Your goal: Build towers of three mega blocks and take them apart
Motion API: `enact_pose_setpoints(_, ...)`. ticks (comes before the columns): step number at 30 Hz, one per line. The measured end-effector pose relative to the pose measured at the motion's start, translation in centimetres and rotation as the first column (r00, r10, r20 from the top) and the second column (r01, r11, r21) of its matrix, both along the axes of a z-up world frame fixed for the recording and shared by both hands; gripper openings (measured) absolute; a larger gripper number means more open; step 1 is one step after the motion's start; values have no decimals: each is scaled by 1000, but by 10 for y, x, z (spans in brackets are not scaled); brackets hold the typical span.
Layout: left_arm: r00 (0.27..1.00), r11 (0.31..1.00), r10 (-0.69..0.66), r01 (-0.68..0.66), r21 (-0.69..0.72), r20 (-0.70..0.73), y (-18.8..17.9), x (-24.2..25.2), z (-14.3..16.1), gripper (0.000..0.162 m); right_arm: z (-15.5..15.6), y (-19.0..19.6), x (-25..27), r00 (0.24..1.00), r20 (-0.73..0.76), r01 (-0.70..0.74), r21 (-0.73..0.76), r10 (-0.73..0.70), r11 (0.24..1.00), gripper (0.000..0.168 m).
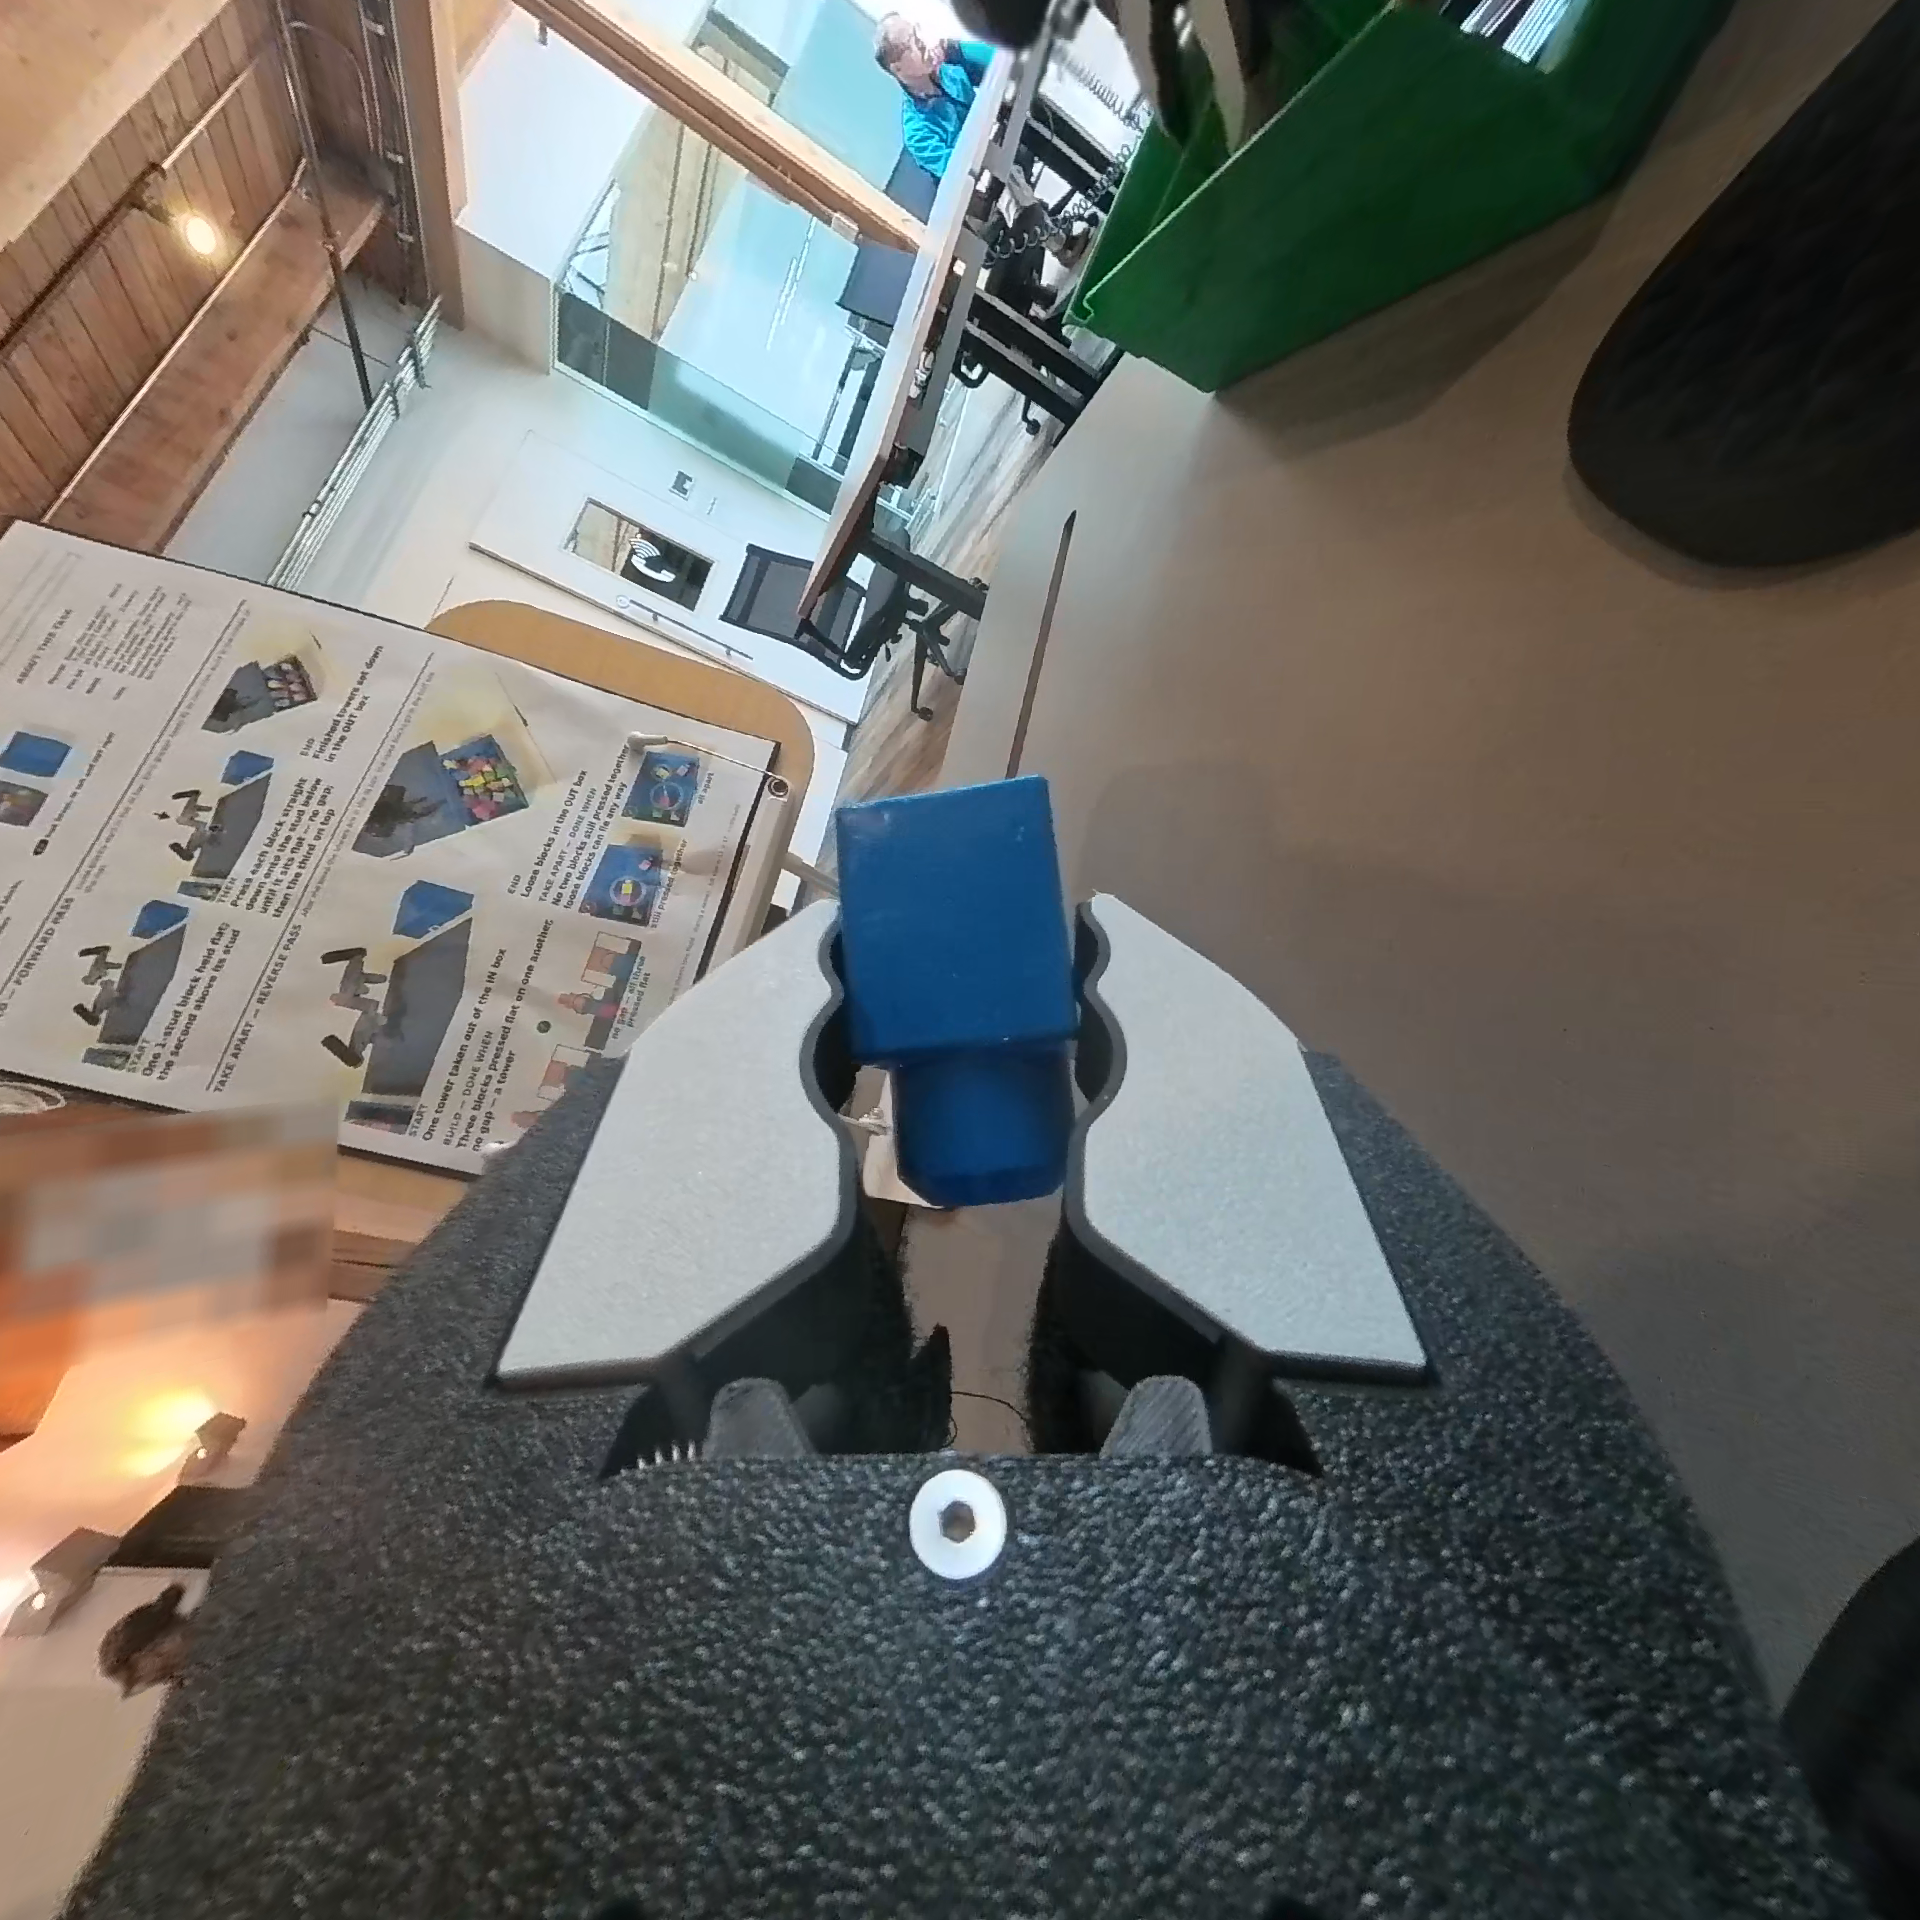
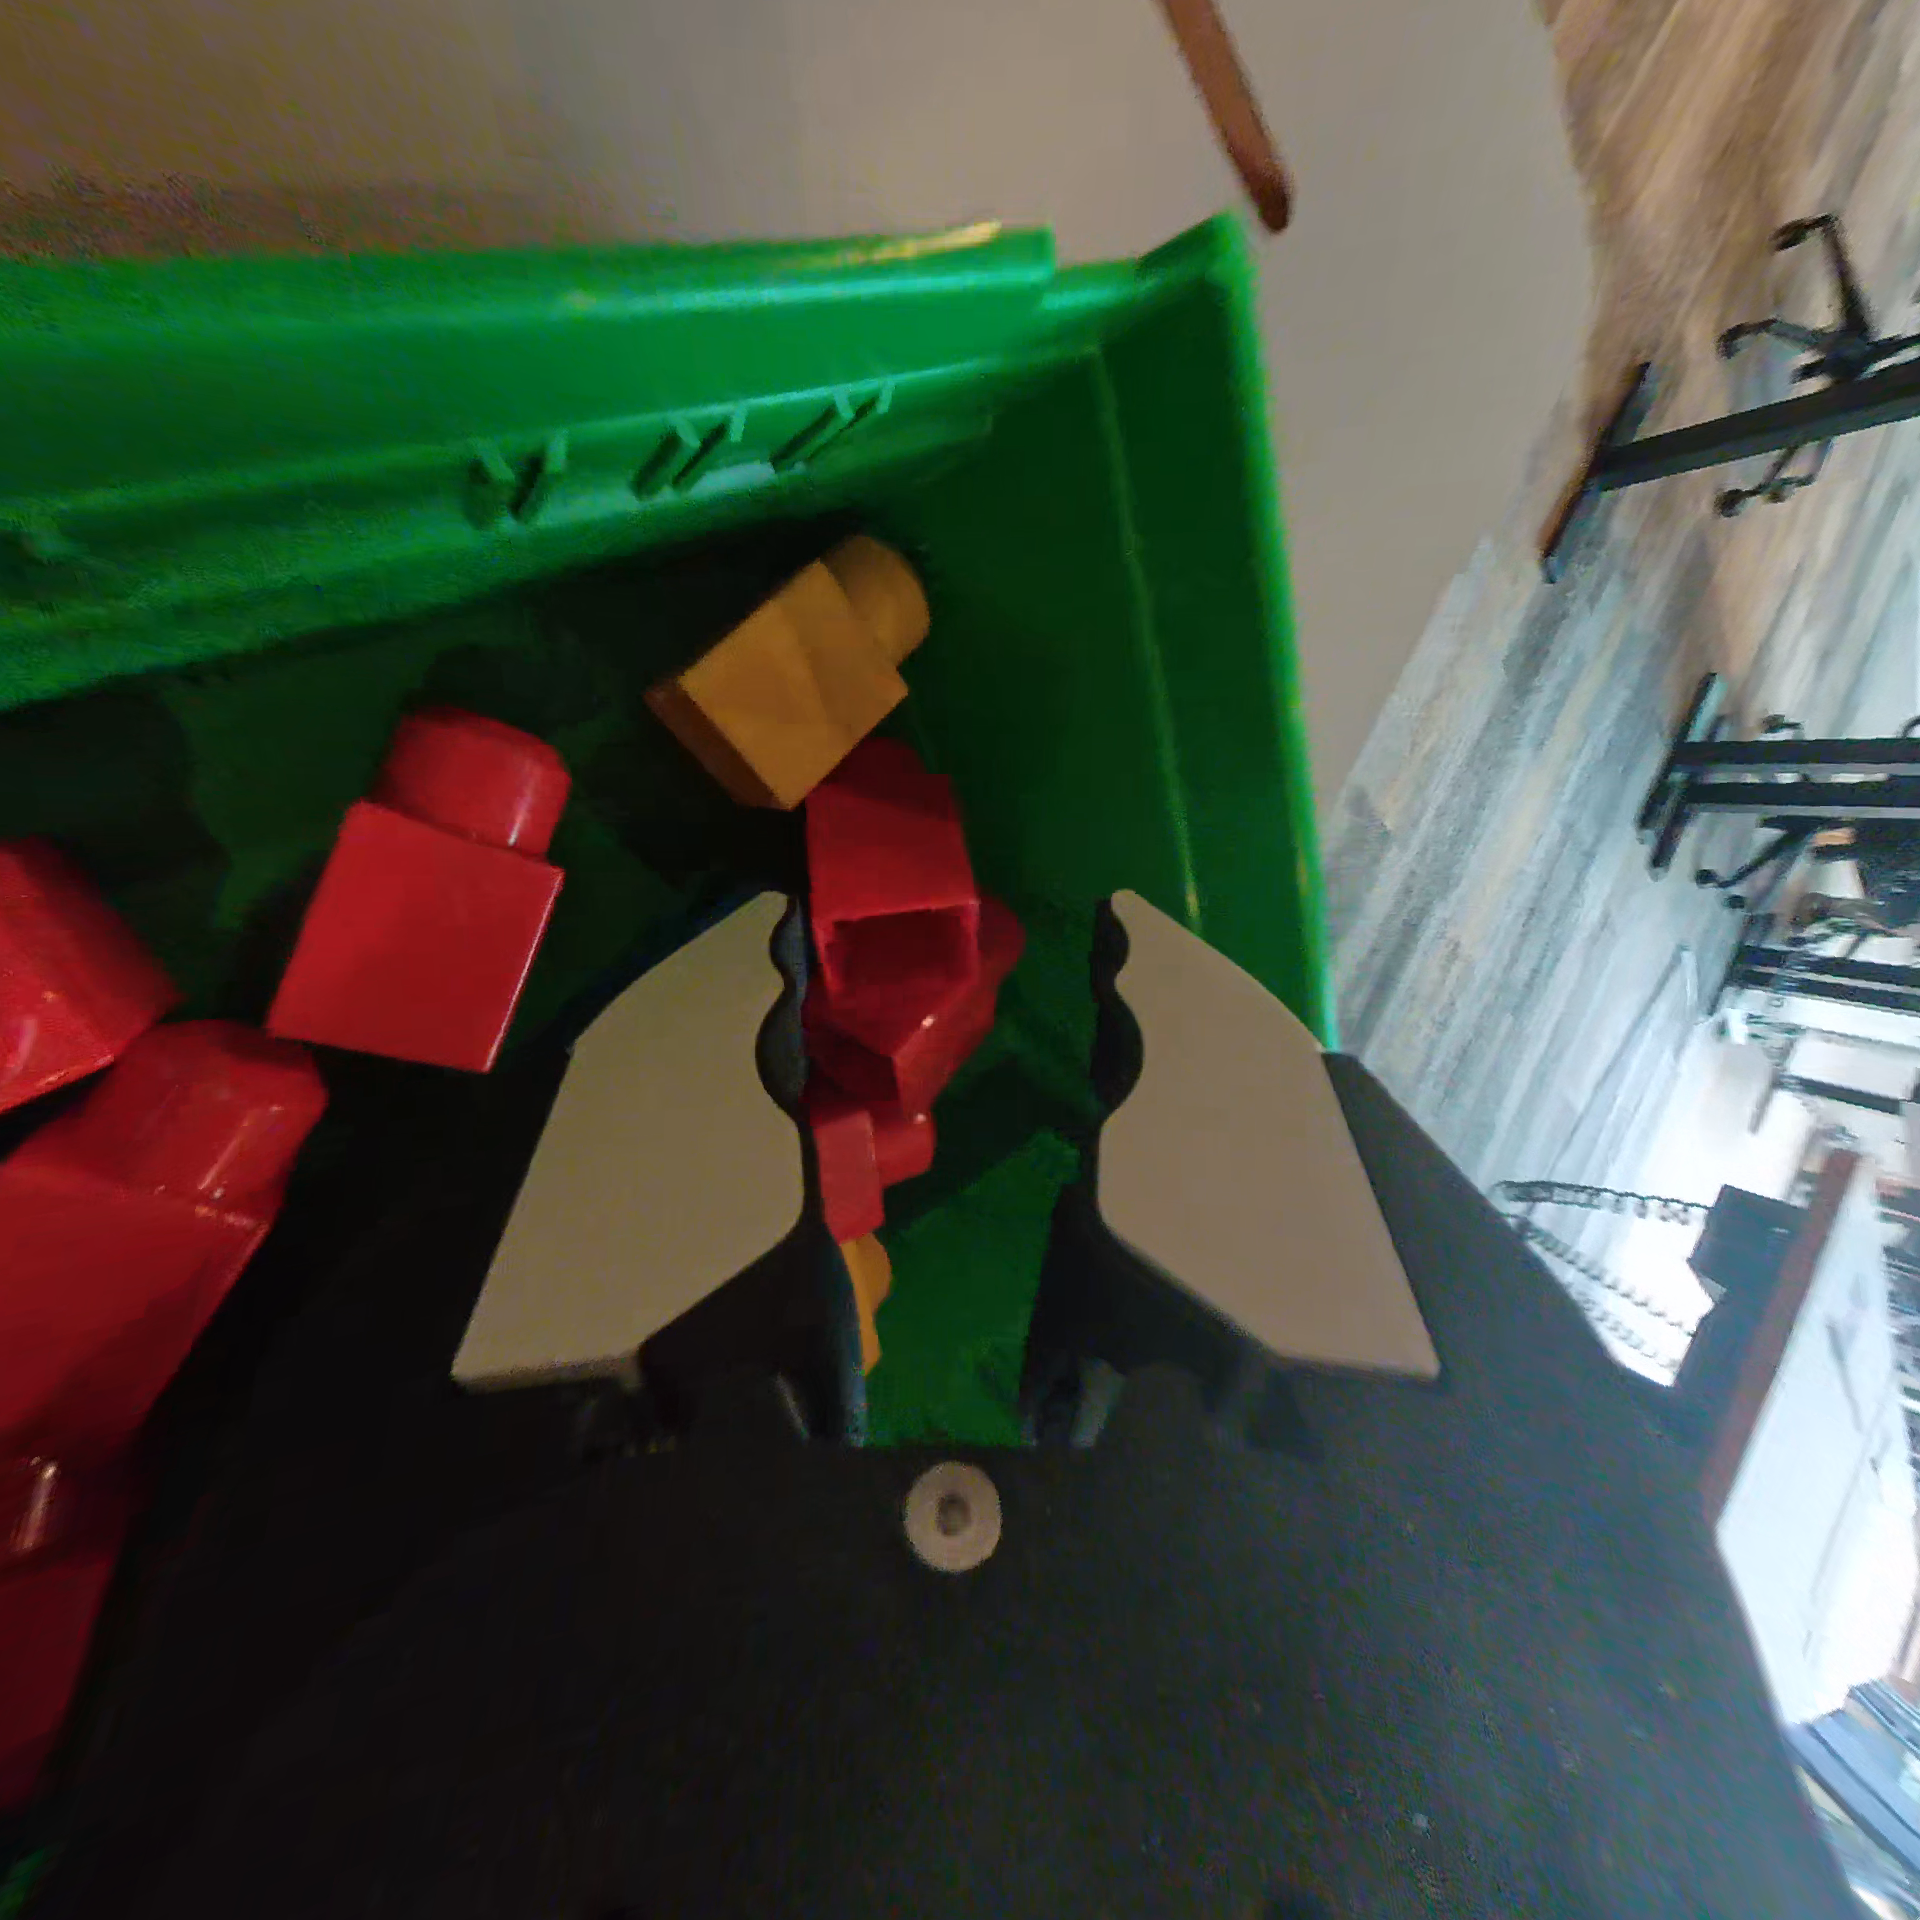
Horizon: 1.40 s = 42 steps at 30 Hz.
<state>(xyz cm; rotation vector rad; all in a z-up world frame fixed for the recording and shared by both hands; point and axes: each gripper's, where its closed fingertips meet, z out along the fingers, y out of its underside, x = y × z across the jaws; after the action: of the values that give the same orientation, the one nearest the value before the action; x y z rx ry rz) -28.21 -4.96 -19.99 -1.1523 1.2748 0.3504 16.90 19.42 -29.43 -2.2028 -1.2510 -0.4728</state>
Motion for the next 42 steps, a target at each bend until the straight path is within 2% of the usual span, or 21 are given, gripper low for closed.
enact_pose_setpoints(4,1000,1000,-11,11,-8,10,-1,2,0,39,53,-17,-34,992,-47,-105,174,114,979,58)
enact_pose_setpoints(7,999,999,-27,27,-17,24,-2,5,0,39,94,-50,-101,922,-107,-323,321,373,890,61)
enact_pose_setpoints(9,999,999,-39,39,-25,34,-4,7,0,39,114,-85,-155,813,-94,-499,395,575,771,64)
enact_pose_setpoints(11,998,998,-50,51,-31,42,-5,9,0,39,127,-126,-207,665,-47,-655,444,746,611,66)
enact_pose_setpoints(14,996,997,-69,72,-43,55,-7,13,-1,39,140,-187,-278,434,20,-789,491,901,369,64)
enact_pose_setpoints(19,994,994,-92,95,-51,55,-11,18,-2,39,134,-266,-365,123,191,-886,463,974,21,59)
enact_pose_setpoints(22,990,990,-120,125,-62,69,-15,22,-2,39,121,-287,-396,1,263,-909,403,965,-109,57)
enact_pose_setpoints(25,989,990,-129,133,-54,71,-17,24,-1,39,113,-288,-413,-28,247,-922,368,969,-120,57)
enact_pose_setpoints(30,987,989,-141,144,-38,77,-20,26,3,39,118,-294,-427,-61,151,-899,422,987,-120,47)
enact_pose_setpoints(42,984,987,-157,160,-27,87,-23,29,6,39,112,-292,-431,-40,128,-905,417,991,-91,33)
